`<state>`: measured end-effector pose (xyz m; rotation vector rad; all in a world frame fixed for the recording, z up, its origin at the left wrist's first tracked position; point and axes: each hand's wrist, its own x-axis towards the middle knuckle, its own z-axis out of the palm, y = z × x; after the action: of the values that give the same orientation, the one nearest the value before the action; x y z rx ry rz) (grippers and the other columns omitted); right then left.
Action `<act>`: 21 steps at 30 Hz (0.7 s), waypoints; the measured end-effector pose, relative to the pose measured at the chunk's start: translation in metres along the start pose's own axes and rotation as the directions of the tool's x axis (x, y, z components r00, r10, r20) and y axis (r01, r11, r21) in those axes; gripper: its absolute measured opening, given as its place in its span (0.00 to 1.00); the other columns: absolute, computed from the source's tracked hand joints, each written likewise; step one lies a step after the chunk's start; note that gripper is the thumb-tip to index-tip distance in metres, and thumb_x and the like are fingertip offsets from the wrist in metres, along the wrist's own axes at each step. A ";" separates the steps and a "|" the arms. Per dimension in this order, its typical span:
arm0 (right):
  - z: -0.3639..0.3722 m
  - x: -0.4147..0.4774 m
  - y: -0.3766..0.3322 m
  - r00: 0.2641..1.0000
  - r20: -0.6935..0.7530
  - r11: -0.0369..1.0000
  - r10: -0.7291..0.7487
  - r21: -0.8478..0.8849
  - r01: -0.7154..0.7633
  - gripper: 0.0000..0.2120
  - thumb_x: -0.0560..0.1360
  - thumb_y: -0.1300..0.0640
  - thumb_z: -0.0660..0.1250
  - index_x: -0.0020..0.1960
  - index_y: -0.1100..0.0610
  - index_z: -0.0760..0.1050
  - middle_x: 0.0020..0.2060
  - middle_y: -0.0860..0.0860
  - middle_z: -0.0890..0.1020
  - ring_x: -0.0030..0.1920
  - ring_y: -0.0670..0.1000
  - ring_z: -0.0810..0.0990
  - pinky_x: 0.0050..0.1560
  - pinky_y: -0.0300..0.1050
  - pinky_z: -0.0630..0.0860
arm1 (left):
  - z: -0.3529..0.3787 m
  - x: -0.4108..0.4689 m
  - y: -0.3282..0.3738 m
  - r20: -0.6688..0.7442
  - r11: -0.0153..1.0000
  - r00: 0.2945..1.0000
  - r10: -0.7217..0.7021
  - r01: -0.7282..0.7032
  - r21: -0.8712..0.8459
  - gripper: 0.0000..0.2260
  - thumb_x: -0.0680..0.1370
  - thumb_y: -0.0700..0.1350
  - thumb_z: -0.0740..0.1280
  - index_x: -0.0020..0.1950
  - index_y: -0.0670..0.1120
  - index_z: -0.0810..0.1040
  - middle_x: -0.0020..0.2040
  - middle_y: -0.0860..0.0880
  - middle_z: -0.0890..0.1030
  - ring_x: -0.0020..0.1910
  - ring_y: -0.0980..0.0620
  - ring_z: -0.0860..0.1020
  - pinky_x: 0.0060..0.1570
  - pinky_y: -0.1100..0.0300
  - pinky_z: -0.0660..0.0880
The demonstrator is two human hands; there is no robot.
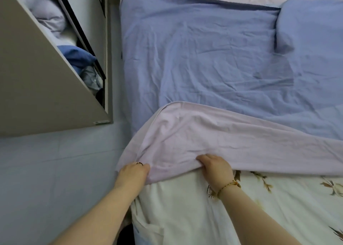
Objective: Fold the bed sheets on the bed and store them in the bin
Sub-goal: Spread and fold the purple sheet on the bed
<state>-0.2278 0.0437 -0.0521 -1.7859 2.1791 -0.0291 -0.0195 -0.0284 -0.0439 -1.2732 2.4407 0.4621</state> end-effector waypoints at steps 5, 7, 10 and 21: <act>-0.021 0.008 -0.015 0.996 0.001 0.979 0.084 0.185 -0.082 0.17 0.74 0.55 0.56 0.55 0.59 0.78 0.47 0.56 0.83 0.49 0.57 0.80 0.47 0.45 0.73 | 0.014 -0.014 0.012 0.080 0.980 0.997 -0.014 0.029 -0.198 0.30 0.78 0.55 0.59 0.76 0.53 0.49 0.76 0.53 0.54 0.73 0.53 0.58 0.68 0.61 0.57; -0.026 0.006 -0.017 0.999 -0.026 0.963 0.046 0.269 -0.037 0.18 0.71 0.54 0.56 0.53 0.59 0.79 0.44 0.56 0.84 0.46 0.57 0.81 0.44 0.45 0.72 | 0.015 -0.004 0.025 0.000 0.975 0.999 -0.053 0.052 -0.216 0.29 0.79 0.54 0.58 0.76 0.52 0.49 0.76 0.52 0.50 0.74 0.52 0.55 0.70 0.60 0.54; -0.020 0.004 -0.011 0.984 -0.174 0.991 -0.045 0.117 0.066 0.10 0.65 0.55 0.61 0.37 0.56 0.80 0.28 0.49 0.81 0.28 0.50 0.80 0.26 0.38 0.71 | 0.014 0.017 0.022 -0.143 0.966 0.983 -0.120 0.082 -0.243 0.20 0.79 0.44 0.48 0.69 0.45 0.67 0.71 0.45 0.66 0.68 0.47 0.67 0.62 0.59 0.64; -0.036 -0.015 -0.024 0.995 0.027 0.964 0.098 0.247 -0.102 0.22 0.75 0.43 0.61 0.29 0.51 0.58 0.24 0.48 0.64 0.26 0.45 0.62 0.27 0.37 0.57 | -0.032 -0.011 -0.008 -0.059 0.841 0.997 -0.046 0.007 -0.542 0.14 0.81 0.47 0.54 0.36 0.51 0.65 0.53 0.39 0.78 0.52 0.43 0.74 0.39 0.59 0.60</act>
<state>-0.2116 0.0463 -0.0092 -1.5320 2.1450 -0.2539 -0.0118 -0.0388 -0.0119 -1.5496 2.4292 1.1877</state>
